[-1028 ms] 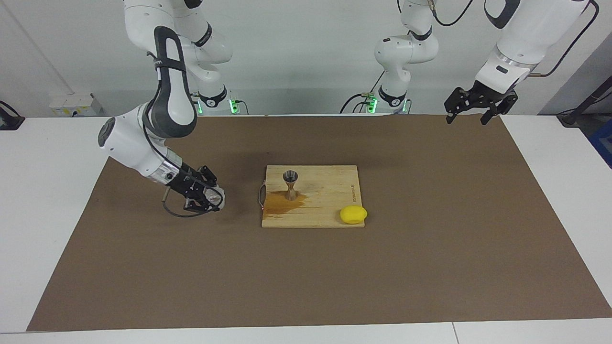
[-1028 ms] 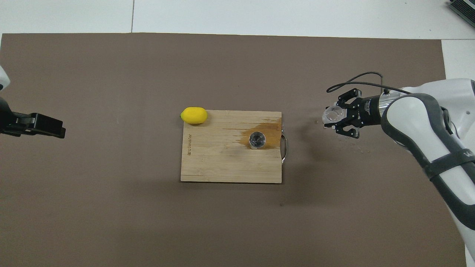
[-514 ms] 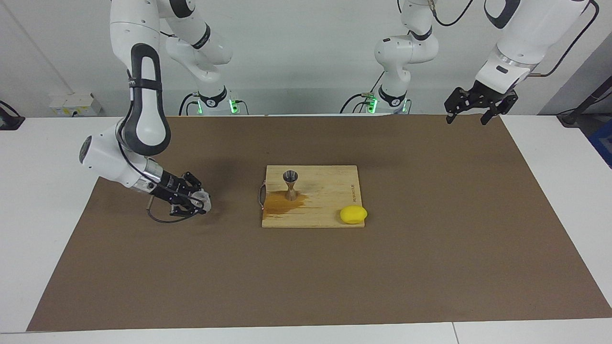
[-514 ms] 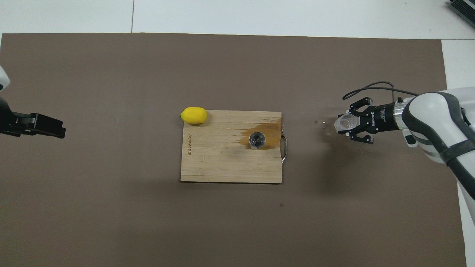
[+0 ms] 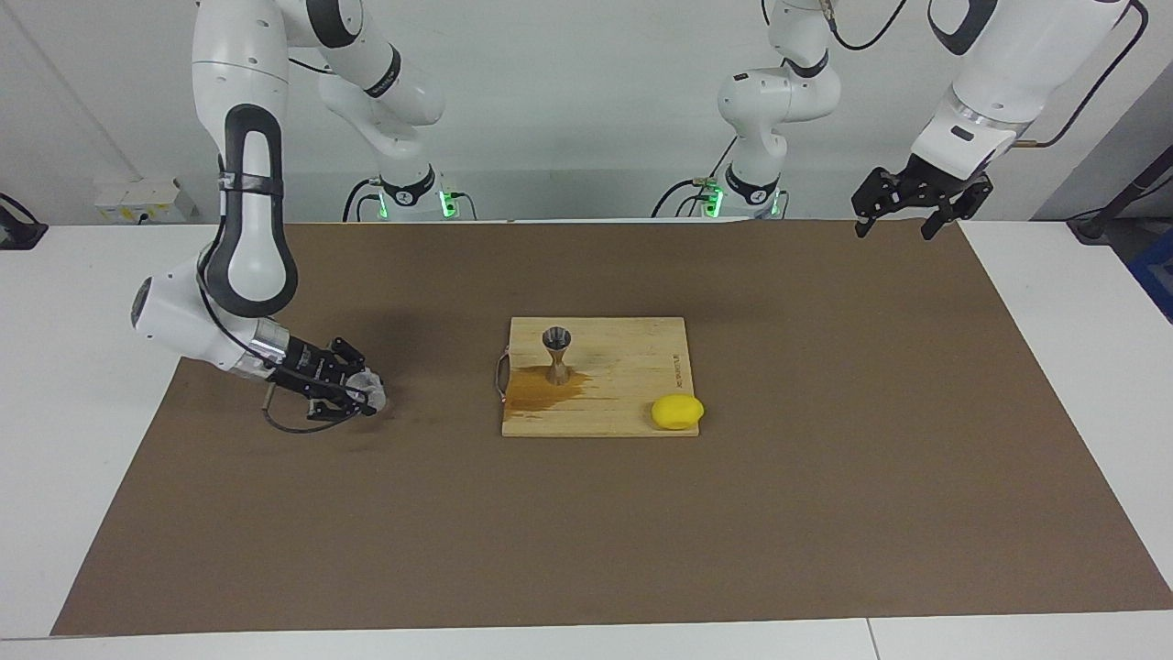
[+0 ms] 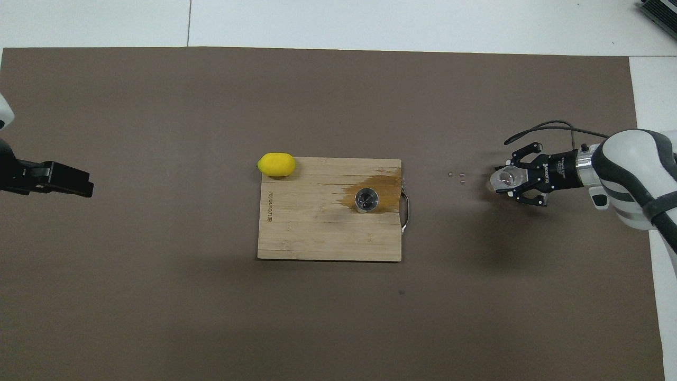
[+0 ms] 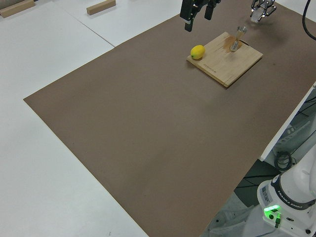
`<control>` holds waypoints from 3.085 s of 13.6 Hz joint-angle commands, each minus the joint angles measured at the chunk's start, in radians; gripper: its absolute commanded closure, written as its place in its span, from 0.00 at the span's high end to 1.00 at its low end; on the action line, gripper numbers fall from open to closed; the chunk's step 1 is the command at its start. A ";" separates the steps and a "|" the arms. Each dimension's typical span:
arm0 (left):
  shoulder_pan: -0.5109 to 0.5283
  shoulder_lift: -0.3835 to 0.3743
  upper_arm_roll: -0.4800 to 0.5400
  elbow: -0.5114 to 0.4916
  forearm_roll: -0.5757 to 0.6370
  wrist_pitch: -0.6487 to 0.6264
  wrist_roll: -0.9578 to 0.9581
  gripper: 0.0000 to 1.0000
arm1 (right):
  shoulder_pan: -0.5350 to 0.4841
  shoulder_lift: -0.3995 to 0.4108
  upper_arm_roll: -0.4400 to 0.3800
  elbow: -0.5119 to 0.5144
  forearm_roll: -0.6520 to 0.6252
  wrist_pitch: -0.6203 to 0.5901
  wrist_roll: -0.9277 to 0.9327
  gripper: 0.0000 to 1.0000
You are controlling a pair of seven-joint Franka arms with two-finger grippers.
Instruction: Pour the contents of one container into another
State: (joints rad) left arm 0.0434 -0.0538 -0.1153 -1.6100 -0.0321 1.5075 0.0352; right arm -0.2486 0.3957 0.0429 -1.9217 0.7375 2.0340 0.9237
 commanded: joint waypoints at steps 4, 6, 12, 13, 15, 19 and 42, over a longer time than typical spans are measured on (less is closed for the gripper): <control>0.013 -0.014 -0.014 -0.007 0.014 -0.010 -0.011 1.00 | -0.031 0.034 0.011 0.009 0.016 -0.012 -0.198 0.00; 0.013 -0.014 -0.014 -0.007 0.014 -0.010 -0.011 1.00 | -0.029 0.029 0.009 -0.008 0.017 -0.012 -0.221 0.00; 0.013 -0.014 -0.014 -0.007 0.014 -0.010 -0.011 1.00 | -0.061 0.026 0.000 -0.014 0.016 -0.001 -0.197 1.00; 0.013 -0.014 -0.014 -0.007 0.014 -0.010 -0.011 1.00 | -0.081 0.026 -0.003 -0.014 0.013 0.003 -0.195 1.00; 0.013 -0.014 -0.014 -0.007 0.014 -0.010 -0.011 1.00 | -0.121 0.017 -0.005 -0.014 -0.071 0.038 -0.201 1.00; 0.013 -0.014 -0.014 -0.007 0.014 -0.010 -0.011 1.00 | -0.094 -0.096 0.003 -0.013 -0.261 0.034 -0.210 1.00; 0.013 -0.014 -0.014 -0.007 0.015 -0.010 -0.011 1.00 | 0.246 -0.380 0.008 0.354 -0.762 -0.458 -0.730 1.00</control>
State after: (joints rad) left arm 0.0434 -0.0538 -0.1153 -1.6100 -0.0321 1.5075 0.0352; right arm -0.0056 -0.0289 0.0490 -1.6607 0.0079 1.6517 0.2187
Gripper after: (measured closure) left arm 0.000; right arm 0.000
